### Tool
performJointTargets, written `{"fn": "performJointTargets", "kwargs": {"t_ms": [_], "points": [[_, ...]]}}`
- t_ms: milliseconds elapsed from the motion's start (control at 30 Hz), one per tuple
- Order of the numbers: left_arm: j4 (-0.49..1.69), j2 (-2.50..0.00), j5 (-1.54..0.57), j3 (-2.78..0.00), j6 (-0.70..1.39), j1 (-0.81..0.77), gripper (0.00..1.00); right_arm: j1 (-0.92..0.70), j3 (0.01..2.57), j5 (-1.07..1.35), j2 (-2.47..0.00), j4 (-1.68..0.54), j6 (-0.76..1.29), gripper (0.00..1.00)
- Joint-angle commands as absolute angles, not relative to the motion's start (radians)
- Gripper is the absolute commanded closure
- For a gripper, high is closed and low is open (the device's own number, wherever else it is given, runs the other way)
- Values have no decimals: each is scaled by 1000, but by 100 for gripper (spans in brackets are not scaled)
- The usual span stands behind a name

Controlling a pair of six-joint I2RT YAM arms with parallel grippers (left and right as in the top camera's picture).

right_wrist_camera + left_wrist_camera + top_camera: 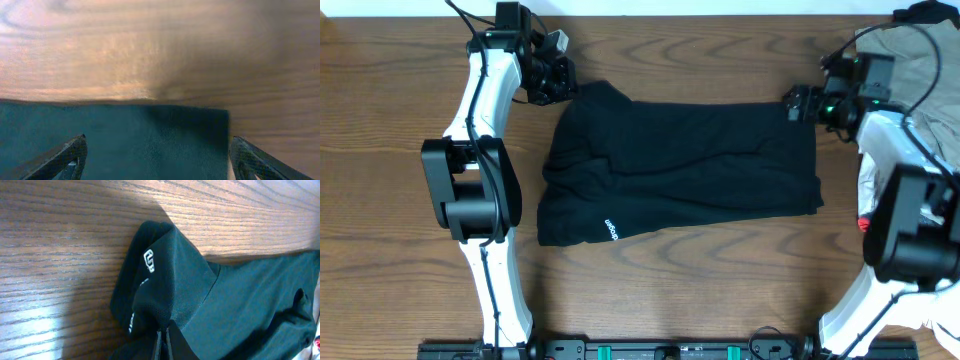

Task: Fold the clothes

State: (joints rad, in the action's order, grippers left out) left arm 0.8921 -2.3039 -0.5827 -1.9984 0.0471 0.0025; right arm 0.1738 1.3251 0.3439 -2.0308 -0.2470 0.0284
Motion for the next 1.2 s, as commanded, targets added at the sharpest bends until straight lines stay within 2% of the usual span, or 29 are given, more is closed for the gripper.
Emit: {"fn": "performJointTargets", "kwargs": {"t_ms": [0, 500, 867, 900, 1000, 1100, 1167], "points": [[901, -2289, -574, -2005, 30, 0, 94, 183, 1331, 393, -2086, -213, 10, 10], [908, -2289, -529, -2005, 30, -2, 94, 231, 1331, 371, -2134, -160, 2, 6], [907, -2289, -529, -2005, 30, -2, 94, 210, 1331, 405, -2187, -133, 3, 7], [908, -2289, -529, -2005, 30, -2, 94, 209, 1331, 411, -2196, -126, 4, 9], [908, -2289, -529, -2005, 30, -2, 94, 209, 1331, 430, -2217, -114, 15, 35], [908, -2289, -529, -2005, 30, -2, 93, 209, 1331, 430, -2219, -115, 15, 64], [908, -2289, -529, -2005, 30, -1, 94, 209, 1331, 430, -2219, -114, 15, 86]]}}
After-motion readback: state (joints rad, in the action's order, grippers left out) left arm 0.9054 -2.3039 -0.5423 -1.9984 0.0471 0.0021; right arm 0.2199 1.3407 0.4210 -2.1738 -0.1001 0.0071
